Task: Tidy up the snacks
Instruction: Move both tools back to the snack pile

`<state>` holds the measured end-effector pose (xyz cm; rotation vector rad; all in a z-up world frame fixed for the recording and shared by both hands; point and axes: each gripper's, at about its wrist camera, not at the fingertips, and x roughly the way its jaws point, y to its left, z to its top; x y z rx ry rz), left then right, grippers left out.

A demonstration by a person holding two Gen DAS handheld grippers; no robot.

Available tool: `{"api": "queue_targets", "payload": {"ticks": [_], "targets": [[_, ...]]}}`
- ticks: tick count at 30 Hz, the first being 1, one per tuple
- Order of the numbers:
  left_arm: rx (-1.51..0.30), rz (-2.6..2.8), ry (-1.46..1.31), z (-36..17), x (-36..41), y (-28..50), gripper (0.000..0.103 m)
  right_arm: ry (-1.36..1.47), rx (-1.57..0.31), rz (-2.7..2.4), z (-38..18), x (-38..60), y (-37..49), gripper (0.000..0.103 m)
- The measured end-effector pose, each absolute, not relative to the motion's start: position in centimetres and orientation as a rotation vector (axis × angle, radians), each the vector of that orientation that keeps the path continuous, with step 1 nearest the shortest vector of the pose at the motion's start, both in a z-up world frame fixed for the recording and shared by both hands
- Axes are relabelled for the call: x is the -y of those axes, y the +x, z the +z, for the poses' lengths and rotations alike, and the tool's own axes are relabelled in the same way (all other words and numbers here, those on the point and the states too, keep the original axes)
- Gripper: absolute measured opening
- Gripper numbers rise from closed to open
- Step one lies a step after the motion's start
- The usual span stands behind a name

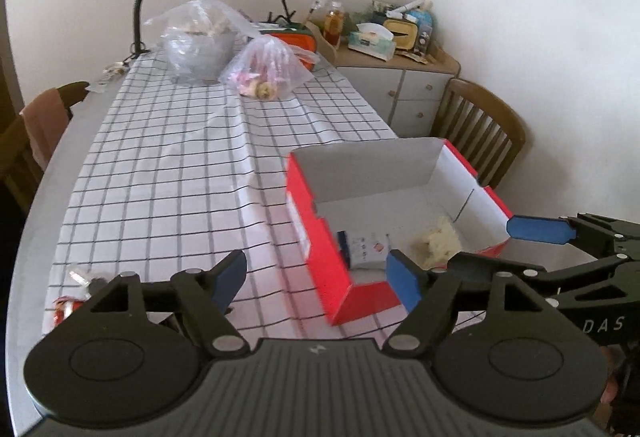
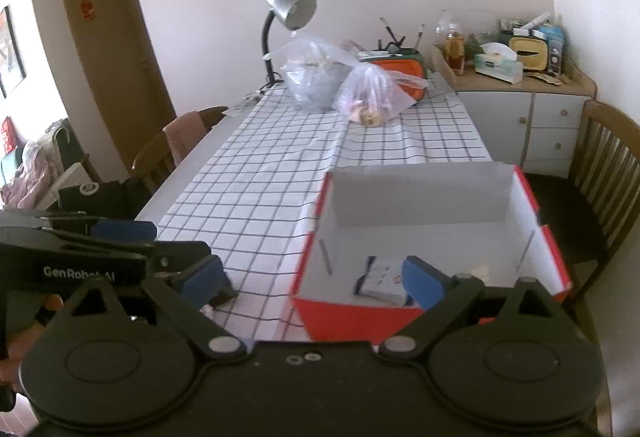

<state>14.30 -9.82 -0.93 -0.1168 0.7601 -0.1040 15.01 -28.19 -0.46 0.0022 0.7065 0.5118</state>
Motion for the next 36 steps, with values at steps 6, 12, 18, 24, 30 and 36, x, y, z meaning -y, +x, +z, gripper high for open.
{"api": "queue_targets", "payload": {"ticks": [6,12,18,24,30,36], "targets": [[-0.744,-0.096,-0.143,-1.4,6.5,11.8,0.082,-0.003,-0.703,0.545,-1.1,25.0,13.2,0.103],[-0.77,-0.06,-0.182,-2.6,2.2,10.1,0.083,-0.015,-0.741,0.558,-2.7,21.8,11.9,0.103],[-0.811,0.01,-0.2,-4.2,-3.1,8.6,0.083,-0.012,-0.787,0.551,-4.4,19.1,11.2,0.103],[-0.863,0.047,-0.208,-6.1,-7.3,7.7,0.083,-0.076,-0.839,0.559,-7.0,16.4,11.0,0.103],[-0.923,0.07,-0.201,-8.8,-10.3,7.3,0.083,-0.098,-0.921,0.576,-9.6,14.2,10.8,0.102],[-0.984,0.039,-0.177,-11.6,-11.6,7.2,0.083,-0.165,-0.973,0.653,-11.9,10.6,9.7,0.097]]}}
